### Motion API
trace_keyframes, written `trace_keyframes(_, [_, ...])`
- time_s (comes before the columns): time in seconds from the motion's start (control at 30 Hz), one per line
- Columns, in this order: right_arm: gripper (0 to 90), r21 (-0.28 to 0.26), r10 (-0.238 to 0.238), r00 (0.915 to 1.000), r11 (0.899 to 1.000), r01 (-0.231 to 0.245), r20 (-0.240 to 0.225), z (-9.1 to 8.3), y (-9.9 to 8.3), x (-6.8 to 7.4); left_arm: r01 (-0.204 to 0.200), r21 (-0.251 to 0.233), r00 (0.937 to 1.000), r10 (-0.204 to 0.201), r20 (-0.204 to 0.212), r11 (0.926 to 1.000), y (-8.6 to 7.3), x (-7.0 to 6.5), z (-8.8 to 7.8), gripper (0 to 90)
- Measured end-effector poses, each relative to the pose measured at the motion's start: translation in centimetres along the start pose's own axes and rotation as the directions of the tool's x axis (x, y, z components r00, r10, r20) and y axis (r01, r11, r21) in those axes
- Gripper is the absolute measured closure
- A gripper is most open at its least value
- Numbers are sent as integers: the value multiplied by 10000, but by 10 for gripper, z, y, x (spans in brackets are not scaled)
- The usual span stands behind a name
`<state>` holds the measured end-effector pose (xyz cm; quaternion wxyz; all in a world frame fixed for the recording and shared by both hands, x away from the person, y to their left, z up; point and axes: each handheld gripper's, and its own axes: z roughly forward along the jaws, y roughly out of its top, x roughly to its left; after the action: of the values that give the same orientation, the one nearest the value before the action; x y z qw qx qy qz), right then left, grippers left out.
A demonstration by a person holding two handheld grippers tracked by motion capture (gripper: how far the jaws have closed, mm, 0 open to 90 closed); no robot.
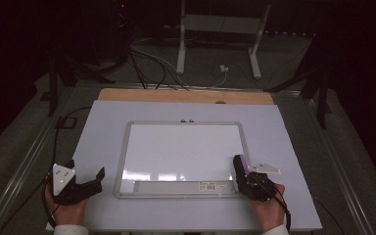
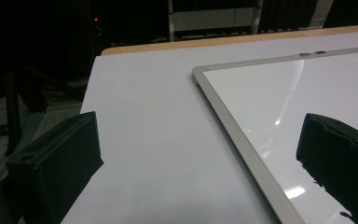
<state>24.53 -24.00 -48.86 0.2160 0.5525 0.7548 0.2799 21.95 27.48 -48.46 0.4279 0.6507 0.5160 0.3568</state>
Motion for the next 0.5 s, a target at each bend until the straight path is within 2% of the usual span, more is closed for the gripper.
trace_keyframes(0.17, [543, 62, -31, 9999, 10000, 32, -152, -4, -3, 2, -3, 3, 10000, 3, 23, 10000, 0, 0, 0, 7])
trace_keyframes(0.3, [533, 82, 227, 9987, 9997, -223, -455, -6, -5, -1, -4, -9, 10000, 4, 17, 10000, 0, 0, 0, 7])
trace_keyframes(0.43, [444, -185, 314, 9961, 9993, -330, -824, -4, -5, -5, -14, -8, 10000, 14, 39, 10000, 0, 0, 0, 7])
trace_keyframes(0.5, [399, -418, 317, 9960, 9985, -353, -840, -4, -3, -7, -12, -8, 10000, 12, 41, 10000, 0, 0, 0, 7])
